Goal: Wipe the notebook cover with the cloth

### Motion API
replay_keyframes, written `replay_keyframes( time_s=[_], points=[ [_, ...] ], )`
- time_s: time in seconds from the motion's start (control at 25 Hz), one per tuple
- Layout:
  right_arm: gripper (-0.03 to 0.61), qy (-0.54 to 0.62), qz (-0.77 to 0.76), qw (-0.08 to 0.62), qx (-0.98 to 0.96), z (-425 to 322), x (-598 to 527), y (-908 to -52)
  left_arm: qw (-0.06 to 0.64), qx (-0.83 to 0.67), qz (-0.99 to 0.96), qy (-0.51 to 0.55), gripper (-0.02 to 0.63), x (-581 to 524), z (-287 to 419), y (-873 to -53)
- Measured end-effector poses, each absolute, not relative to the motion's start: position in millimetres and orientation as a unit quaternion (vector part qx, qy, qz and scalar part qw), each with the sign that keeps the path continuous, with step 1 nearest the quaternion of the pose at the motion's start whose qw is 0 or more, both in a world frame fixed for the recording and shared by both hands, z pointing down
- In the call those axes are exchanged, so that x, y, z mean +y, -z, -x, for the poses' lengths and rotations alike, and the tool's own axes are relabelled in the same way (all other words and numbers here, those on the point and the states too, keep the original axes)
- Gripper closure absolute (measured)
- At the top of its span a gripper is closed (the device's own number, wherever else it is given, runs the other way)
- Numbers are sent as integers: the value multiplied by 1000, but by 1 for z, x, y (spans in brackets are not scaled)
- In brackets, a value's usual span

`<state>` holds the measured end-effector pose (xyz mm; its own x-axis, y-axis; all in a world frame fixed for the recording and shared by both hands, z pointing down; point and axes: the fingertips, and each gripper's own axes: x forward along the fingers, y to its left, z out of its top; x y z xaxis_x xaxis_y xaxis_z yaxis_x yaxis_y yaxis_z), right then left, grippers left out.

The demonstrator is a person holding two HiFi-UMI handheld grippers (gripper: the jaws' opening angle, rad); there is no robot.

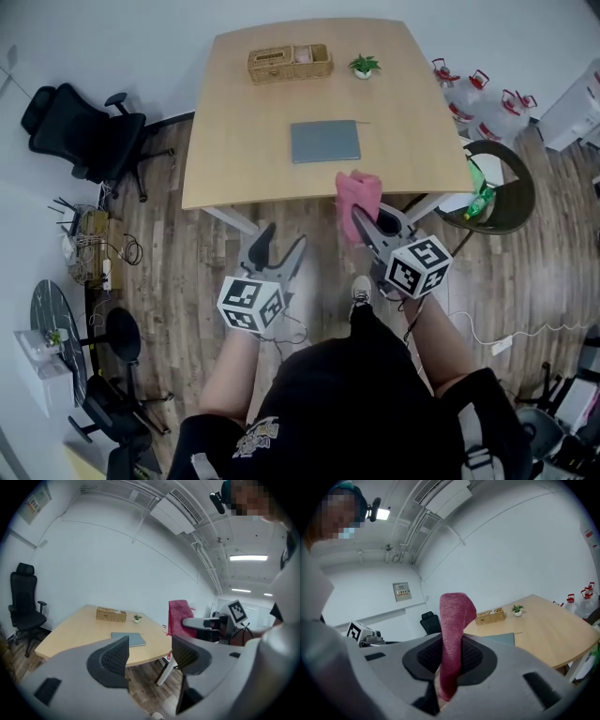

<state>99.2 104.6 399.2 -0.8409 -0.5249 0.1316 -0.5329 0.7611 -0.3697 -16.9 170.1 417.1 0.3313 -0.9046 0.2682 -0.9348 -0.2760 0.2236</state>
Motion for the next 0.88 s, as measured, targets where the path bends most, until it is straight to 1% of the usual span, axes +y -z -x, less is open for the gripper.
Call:
replay_keyframes(
  time_s=[0.44,0.68,0.88],
  points=[
    [508,-211,-226,16,-951,-119,-5,-401,181,-622,-761,-44,353,67,-6,-416],
    [508,-210,-203,21,-956,-124,-37,-402,184,-639,-745,-44,353,38,-14,-419],
    [508,-216,-203,21,-955,-117,-49,-404,184,-641,-744,-44,353,28,-6,-420]
  ],
)
